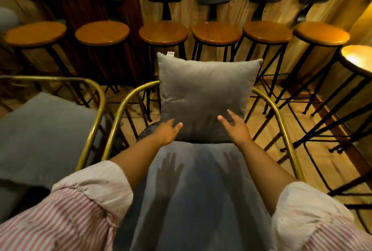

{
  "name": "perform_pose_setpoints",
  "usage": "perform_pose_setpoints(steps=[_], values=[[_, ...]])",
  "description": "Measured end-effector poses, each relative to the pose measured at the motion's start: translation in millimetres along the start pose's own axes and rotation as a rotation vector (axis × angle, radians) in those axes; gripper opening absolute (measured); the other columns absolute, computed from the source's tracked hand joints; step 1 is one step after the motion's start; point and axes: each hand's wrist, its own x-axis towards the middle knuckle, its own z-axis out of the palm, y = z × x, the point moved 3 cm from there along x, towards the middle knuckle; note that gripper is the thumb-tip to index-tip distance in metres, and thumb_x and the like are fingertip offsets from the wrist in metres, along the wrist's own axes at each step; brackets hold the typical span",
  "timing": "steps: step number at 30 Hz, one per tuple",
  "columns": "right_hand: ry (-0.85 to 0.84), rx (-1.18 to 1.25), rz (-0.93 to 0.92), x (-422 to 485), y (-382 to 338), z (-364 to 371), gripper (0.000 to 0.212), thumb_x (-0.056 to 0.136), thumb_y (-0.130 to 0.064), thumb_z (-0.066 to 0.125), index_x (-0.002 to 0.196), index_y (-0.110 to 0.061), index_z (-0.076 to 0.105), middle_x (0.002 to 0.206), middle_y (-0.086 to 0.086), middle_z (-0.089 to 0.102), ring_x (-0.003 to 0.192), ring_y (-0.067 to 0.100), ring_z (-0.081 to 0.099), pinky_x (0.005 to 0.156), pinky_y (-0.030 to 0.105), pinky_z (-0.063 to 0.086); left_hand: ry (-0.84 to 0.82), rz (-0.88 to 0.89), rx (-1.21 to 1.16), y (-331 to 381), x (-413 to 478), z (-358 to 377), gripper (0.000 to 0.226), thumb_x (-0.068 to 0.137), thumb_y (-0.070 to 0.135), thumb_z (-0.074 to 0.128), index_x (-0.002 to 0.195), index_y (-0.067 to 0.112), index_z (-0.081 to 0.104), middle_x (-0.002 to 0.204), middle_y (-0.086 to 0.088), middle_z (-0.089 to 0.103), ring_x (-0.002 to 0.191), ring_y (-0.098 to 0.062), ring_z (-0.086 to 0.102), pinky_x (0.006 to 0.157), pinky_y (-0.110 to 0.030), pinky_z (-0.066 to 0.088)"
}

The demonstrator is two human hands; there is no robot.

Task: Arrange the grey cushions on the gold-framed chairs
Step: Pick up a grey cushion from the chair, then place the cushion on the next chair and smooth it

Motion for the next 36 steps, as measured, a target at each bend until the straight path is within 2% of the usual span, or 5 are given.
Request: perform_pose_setpoints(steps=[3,7,13,18,36], values=[[-0.09,-0.097,-0.095,-57.3,-31.6,14.4,0.064,0.088,-0.045,0.058,0.141,-0.012,0.044,0.147,0.015,0.043,0.139,0.031,0.034,0.113,0.053,0.027,-0.006,0.07,0.016,-23.1,-60.5,-5.8,0.073,0.089,0.061,0.028,0.145,0.015,0.035,0.151,-0.014,0.039,0.137,-0.033,0.039,0.112,-0.048,0.033],[-0.246,-0.179,-0.186,-135.9,-60.9,52.8,0.064,0.089,-0.044,0.058,0.142,-0.014,0.041,0.149,0.015,0.039,0.141,0.031,0.03,0.114,0.054,0.026,-0.032,0.066,0.019,-76.4,-128.0,-16.4,0.098,0.073,0.082,0.022,0.143,0.015,0.039,0.147,-0.012,0.045,0.137,-0.033,0.04,0.112,-0.048,0.033],[-0.426,-0.195,-0.335,-217.9,-100.0,113.8,0.058,0.091,-0.034,0.058,0.14,-0.008,0.043,0.147,0.014,0.043,0.138,0.029,0.036,0.112,0.034,0.026,0.141,-0.061,-0.02,-117.1,-249.2,-73.0,0.058,0.097,0.043,0.037,0.14,0.004,0.039,0.143,-0.019,0.047,0.132,-0.032,0.045,0.108,-0.036,0.035],[-0.543,-0.211,-0.378,-245.7,-128.7,177.3,0.061,0.091,-0.038,0.057,0.142,-0.008,0.04,0.149,0.014,0.041,0.139,0.029,0.034,0.112,0.037,0.028,0.221,-0.129,-0.045,-186.2,-292.5,-116.4,0.062,0.095,0.045,0.041,0.139,0.001,0.041,0.146,-0.018,0.043,0.136,-0.031,0.041,0.11,-0.035,0.032],[-0.433,-0.007,-0.066,-217.5,-252.5,440.8,0.061,0.092,-0.037,0.057,0.142,-0.007,0.039,0.15,0.015,0.038,0.138,0.03,0.036,0.112,0.036,0.027,0.263,-0.191,-0.152,-417.3,-234.1,-348.3,0.066,0.097,0.043,0.039,0.149,0.007,0.023,0.156,-0.013,0.028,0.143,-0.03,0.03,0.116,-0.039,0.023]])
